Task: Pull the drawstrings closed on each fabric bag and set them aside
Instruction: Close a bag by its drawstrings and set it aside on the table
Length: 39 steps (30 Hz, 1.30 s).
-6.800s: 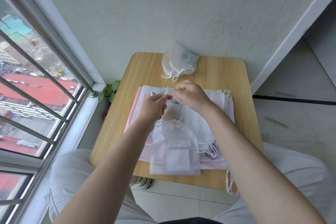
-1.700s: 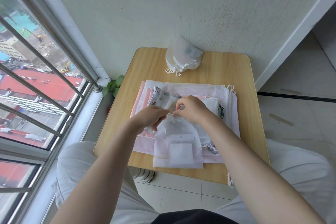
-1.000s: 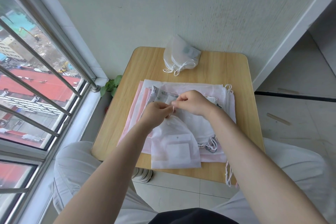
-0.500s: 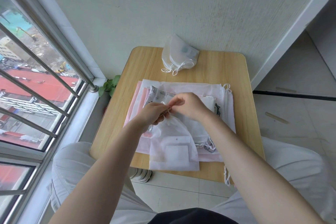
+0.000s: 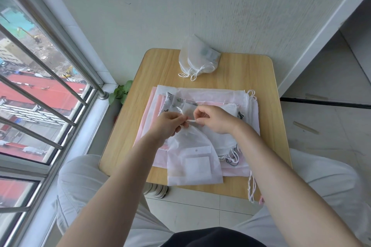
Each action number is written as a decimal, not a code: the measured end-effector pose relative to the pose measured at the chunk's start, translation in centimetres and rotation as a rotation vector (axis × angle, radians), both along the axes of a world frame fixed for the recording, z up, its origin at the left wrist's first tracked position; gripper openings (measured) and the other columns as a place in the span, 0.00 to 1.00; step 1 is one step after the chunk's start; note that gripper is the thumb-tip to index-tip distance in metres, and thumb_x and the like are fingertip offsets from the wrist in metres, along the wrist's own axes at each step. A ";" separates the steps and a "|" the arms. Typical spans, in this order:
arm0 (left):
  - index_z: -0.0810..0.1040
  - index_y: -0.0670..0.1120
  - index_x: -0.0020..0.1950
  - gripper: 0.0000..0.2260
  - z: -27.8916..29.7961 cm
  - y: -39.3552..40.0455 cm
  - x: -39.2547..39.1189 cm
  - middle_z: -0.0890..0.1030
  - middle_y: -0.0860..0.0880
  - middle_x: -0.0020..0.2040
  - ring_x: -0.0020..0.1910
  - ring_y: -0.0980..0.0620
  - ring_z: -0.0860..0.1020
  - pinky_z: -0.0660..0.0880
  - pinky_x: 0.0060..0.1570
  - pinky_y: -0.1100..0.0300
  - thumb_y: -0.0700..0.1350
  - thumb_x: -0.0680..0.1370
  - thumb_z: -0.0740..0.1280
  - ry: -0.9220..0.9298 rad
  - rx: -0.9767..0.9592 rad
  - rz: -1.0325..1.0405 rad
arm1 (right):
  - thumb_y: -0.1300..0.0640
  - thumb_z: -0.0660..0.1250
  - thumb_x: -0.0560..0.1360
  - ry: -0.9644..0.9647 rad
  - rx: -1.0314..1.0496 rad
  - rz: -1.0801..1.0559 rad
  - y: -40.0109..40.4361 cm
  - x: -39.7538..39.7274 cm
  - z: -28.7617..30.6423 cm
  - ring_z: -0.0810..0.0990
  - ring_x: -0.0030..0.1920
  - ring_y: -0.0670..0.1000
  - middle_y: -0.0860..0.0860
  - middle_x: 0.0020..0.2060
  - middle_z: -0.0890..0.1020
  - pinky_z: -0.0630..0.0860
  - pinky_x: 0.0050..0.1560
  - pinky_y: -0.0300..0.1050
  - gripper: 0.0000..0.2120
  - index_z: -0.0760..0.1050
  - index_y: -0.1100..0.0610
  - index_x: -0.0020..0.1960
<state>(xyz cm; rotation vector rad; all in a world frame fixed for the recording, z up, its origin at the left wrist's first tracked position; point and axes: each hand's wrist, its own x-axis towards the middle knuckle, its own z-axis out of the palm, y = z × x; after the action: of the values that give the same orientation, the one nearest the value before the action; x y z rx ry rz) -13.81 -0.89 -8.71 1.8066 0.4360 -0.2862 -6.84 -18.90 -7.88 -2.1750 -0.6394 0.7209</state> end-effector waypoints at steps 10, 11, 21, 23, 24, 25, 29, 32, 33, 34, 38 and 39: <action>0.75 0.44 0.45 0.05 -0.1 -0.9 0.5 0.83 0.53 0.32 0.35 0.47 0.76 0.71 0.42 0.54 0.42 0.77 0.70 -0.180 0.098 0.005 | 0.65 0.73 0.69 0.037 0.213 -0.211 2.2 -1.4 0.4 0.77 0.36 0.48 0.49 0.34 0.80 0.74 0.42 0.44 0.16 0.67 0.51 0.41; 0.75 0.45 0.44 0.05 -0.2 -1.0 0.6 0.83 0.51 0.33 0.36 0.44 0.78 0.73 0.43 0.52 0.43 0.77 0.70 -0.187 0.120 -0.001 | 0.65 0.74 0.68 0.005 0.188 -0.228 2.3 -1.4 0.3 0.76 0.34 0.48 0.49 0.33 0.79 0.74 0.40 0.44 0.17 0.67 0.51 0.39; 0.73 0.40 0.44 0.11 0.4 -0.8 0.4 0.84 0.42 0.34 0.32 0.46 0.82 0.80 0.37 0.53 0.39 0.72 0.76 -0.182 0.032 0.153 | 0.66 0.72 0.68 -0.237 0.077 -0.200 2.1 -1.8 0.7 0.71 0.30 0.44 0.43 0.28 0.73 0.70 0.36 0.44 0.13 0.69 0.55 0.37; 0.74 0.38 0.43 0.11 0.7 -0.8 0.4 0.84 0.42 0.33 0.30 0.47 0.81 0.80 0.36 0.54 0.38 0.72 0.76 -0.164 0.017 0.161 | 0.66 0.72 0.69 -0.260 0.074 -0.200 2.1 -2.0 0.4 0.73 0.32 0.48 0.45 0.30 0.75 0.73 0.37 0.47 0.12 0.69 0.55 0.38; 0.74 0.39 0.43 0.11 0.9 -0.9 0.4 0.83 0.43 0.32 0.28 0.50 0.81 0.78 0.34 0.57 0.38 0.72 0.76 -0.147 0.025 0.158 | 0.65 0.72 0.70 -0.264 0.077 -0.201 2.2 -2.1 0.3 0.75 0.34 0.50 0.46 0.30 0.76 0.74 0.38 0.47 0.11 0.70 0.54 0.39; 0.74 0.39 0.42 0.09 1.2 -1.0 0.4 0.83 0.43 0.33 0.27 0.52 0.80 0.77 0.32 0.61 0.38 0.72 0.75 -0.128 0.039 0.153 | 0.64 0.71 0.71 -0.266 0.083 -0.199 2.2 -2.2 0.2 0.76 0.35 0.50 0.48 0.31 0.78 0.75 0.38 0.47 0.10 0.71 0.54 0.40; 0.80 0.39 0.42 0.05 1.5 -0.7 0.3 0.82 0.45 0.33 0.31 0.54 0.77 0.74 0.35 0.62 0.37 0.69 0.72 -0.042 0.095 0.085 | 0.61 0.71 0.73 -0.287 0.075 -0.195 2.3 -2.3 0.1 0.79 0.38 0.50 0.49 0.34 0.81 0.76 0.40 0.46 0.03 0.78 0.55 0.43; 0.83 0.42 0.43 0.06 1.3 -0.7 0.1 0.80 0.51 0.32 0.30 0.58 0.74 0.71 0.31 0.67 0.39 0.68 0.76 -0.006 0.119 0.035 | 0.61 0.71 0.72 -0.305 0.044 -0.187 2.3 -2.3 0.3 0.79 0.39 0.50 0.50 0.35 0.82 0.76 0.41 0.44 0.01 0.80 0.56 0.43; 0.83 0.42 0.44 0.08 1.2 -0.8 0.1 0.80 0.52 0.32 0.29 0.59 0.74 0.71 0.32 0.67 0.41 0.68 0.78 -0.007 0.127 0.037 | 0.60 0.71 0.72 -0.312 0.038 -0.187 2.3 -2.3 0.4 0.79 0.39 0.50 0.50 0.36 0.82 0.76 0.41 0.44 0.01 0.81 0.56 0.43; 0.84 0.42 0.44 0.08 1.2 -0.9 0.1 0.80 0.52 0.33 0.30 0.58 0.74 0.71 0.33 0.66 0.42 0.67 0.78 -0.009 0.138 0.043 | 0.60 0.71 0.72 -0.319 0.032 -0.186 2.3 -2.4 0.5 0.79 0.40 0.50 0.50 0.36 0.82 0.75 0.41 0.43 0.01 0.81 0.56 0.44; 0.86 0.46 0.42 0.06 1.1 -1.1 0.6 0.79 0.51 0.32 0.31 0.55 0.73 0.71 0.36 0.60 0.45 0.68 0.79 0.019 0.209 0.036 | 0.59 0.70 0.73 -0.347 0.000 -0.182 2.2 -2.4 0.7 0.80 0.41 0.51 0.50 0.38 0.82 0.76 0.42 0.43 0.02 0.82 0.56 0.45; 0.86 0.47 0.41 0.06 1.0 -1.0 0.6 0.78 0.50 0.31 0.31 0.54 0.72 0.69 0.35 0.59 0.46 0.68 0.78 0.029 0.230 0.026 | 0.58 0.70 0.74 -0.358 -0.016 -0.174 2.2 -2.4 0.7 0.80 0.42 0.51 0.51 0.39 0.83 0.75 0.42 0.43 0.03 0.82 0.56 0.46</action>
<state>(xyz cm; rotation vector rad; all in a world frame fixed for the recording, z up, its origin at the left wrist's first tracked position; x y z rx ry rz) -13.18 -1.94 -7.66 2.0216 0.5297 -0.2522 -9.19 -16.74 -7.16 -2.3617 -0.6125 0.2465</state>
